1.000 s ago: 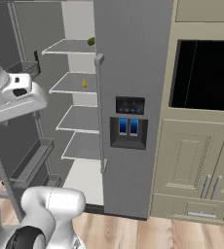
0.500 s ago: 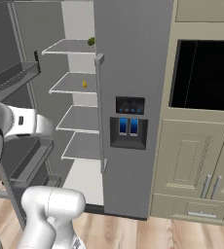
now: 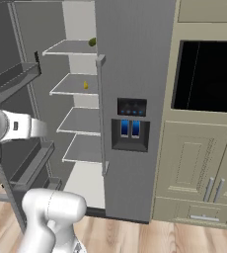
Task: Take the lemon wedge from the fridge and place it on the plate with fish on the dining counter.
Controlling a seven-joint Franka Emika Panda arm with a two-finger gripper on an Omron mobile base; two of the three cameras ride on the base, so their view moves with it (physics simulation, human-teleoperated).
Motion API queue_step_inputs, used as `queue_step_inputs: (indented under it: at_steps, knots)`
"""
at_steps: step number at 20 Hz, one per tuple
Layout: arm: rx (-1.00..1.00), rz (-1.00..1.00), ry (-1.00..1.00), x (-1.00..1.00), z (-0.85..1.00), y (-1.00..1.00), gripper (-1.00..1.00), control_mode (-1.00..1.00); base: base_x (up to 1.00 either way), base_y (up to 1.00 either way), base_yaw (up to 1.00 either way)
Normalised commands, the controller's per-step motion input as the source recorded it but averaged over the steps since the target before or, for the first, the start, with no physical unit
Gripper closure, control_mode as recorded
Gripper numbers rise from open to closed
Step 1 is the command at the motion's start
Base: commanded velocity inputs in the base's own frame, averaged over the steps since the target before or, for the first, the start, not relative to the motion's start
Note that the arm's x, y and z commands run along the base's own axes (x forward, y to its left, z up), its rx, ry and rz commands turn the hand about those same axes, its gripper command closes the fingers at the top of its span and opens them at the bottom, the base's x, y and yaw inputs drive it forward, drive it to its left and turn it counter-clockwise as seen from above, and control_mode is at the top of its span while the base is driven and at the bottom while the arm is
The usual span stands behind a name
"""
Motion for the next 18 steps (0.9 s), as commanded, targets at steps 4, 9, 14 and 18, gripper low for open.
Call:
queue_step_inputs:
  at_steps: [4, 9, 14, 18]
  knots:
    - [0.0, -0.05, 0.04, 0.74, 0.13, 0.29, -1.0, -1.0, 0.0, 0.0, 0.0]
    - [0.08, -0.01, 0.01, 0.88, 0.0, -0.05, -1.0, -1.0, 0.0, 0.0, 0.0]
    - [0.13, 0.01, 0.03, 0.24, 0.01, -0.18, -1.0, -1.0, 0.0, 0.0, 0.0]
    - [0.06, 0.0, 0.0, -0.07, 0.0, -0.09, -1.0, -1.0, 0.0, 0.0, 0.0]
